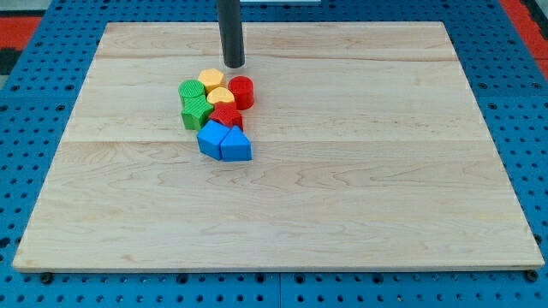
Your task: Adjust the yellow blocks and red circle
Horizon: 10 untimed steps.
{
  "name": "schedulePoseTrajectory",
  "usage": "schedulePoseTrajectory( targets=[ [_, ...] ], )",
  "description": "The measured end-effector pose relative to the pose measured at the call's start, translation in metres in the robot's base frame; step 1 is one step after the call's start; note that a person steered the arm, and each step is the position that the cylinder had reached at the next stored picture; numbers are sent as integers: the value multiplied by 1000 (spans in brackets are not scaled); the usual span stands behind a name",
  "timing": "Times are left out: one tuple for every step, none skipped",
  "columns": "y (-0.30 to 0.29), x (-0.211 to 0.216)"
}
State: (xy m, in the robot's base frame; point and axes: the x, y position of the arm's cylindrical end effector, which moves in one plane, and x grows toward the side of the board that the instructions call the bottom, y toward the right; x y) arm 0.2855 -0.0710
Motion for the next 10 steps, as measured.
schedulePoseTrajectory(
  targets=[
    [-48, 0],
    [-60, 8],
    [-42, 33],
    [-23, 41],
    [-34, 27],
    [15, 21],
    [62, 37],
    [55, 58],
    [45, 63],
    [50, 69]
  ],
)
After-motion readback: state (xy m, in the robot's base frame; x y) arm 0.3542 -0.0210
